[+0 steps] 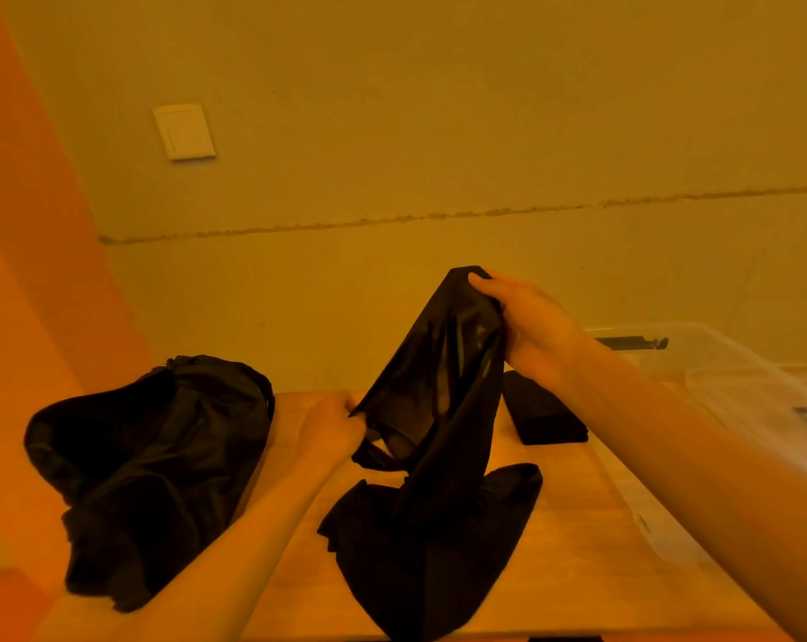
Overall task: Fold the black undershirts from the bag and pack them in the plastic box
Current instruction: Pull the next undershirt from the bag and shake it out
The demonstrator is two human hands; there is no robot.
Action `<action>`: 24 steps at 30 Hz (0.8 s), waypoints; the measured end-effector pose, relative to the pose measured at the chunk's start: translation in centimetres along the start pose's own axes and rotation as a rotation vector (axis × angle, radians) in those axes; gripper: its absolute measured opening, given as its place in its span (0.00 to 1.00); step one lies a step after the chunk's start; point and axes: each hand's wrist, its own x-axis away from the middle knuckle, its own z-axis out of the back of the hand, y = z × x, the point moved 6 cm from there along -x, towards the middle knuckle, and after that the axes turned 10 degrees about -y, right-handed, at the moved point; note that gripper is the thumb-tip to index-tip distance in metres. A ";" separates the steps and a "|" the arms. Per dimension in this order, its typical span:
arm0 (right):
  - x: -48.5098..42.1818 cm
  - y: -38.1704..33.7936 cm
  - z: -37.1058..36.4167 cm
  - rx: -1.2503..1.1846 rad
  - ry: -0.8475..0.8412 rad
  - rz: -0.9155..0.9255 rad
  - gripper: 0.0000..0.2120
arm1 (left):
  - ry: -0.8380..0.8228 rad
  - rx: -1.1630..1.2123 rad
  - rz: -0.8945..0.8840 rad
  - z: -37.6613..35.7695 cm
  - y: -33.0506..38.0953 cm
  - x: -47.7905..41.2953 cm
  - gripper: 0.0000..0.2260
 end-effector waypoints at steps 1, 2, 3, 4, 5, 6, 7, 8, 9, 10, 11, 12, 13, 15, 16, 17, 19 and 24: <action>0.0 0.0 0.0 -0.032 -0.006 0.004 0.10 | -0.077 0.200 0.084 -0.8 -1.3 0.2 0.07; -0.1 -0.1 0.0 -0.056 -0.007 0.019 0.10 | -0.181 0.438 0.188 -1.9 -2.1 0.7 0.08; -0.2 -0.3 0.0 -0.078 -0.004 0.042 0.10 | -0.279 0.671 0.275 -2.8 -2.4 1.2 0.11; -0.3 -0.3 0.1 -0.089 0.002 0.067 0.09 | -0.344 0.856 0.333 -3.5 -2.5 1.7 0.13; -0.4 -0.4 0.2 -0.101 0.007 0.087 0.09 | -0.357 0.998 0.362 -3.7 -2.3 2.0 0.14; -0.5 -0.3 0.4 -0.116 0.012 0.099 0.08 | -0.329 1.098 0.366 -3.7 -2.3 2.0 0.11; -0.6 -0.2 0.6 -0.145 0.019 0.104 0.08 | -0.306 1.203 0.352 -3.6 -2.2 1.9 0.08; -0.7 0.0 0.8 -0.173 0.029 0.108 0.08 | -0.286 1.308 0.334 -3.5 -2.0 1.8 0.08; -0.8 0.1 1.1 -0.195 0.039 0.113 0.08 | -0.271 1.396 0.307 -3.3 -1.6 1.8 0.09; -0.9 0.3 1.5 -0.201 0.055 0.116 0.08 | -0.246 1.449 0.260 -2.8 -1.3 1.6 0.09; -1.0 0.5 1.9 -0.198 0.079 0.115 0.09 | -0.222 1.483 0.190 -2.1 -0.8 1.8 0.08; -1.2 0.7 2.3 -0.188 0.111 0.112 0.10 | -0.191 1.500 0.125 -1.4 -0.6 1.9 0.06; -1.4 1.0 2.7 -0.183 0.143 0.104 0.12 | -0.170 1.542 0.062 -0.7 -0.4 2.0 0.06; -1.6 1.5 3.5 -0.199 0.194 0.087 0.15 | -0.180 1.628 0.038 0.4 -0.2 2.2 0.14; -1.6 1.7 3.7 -0.201 0.212 0.081 0.14 | -0.188 1.665 0.069 0.8 -0.6 2.2 0.17; -1.6 2.0 3.9 -0.204 0.222 0.071 0.11 | -0.194 1.704 0.122 1.1 -1.0 2.3 0.18; -1.6 2.6 4.1 -0.233 0.229 0.046 0.08 | -0.224 1.677 0.244 1.3 -2.0 2.3 0.16; -1.3 3.5 4.5 -0.282 0.200 -0.038 0.10 | -0.251 1.440 0.168 1.9 -3.1 1.4 0.07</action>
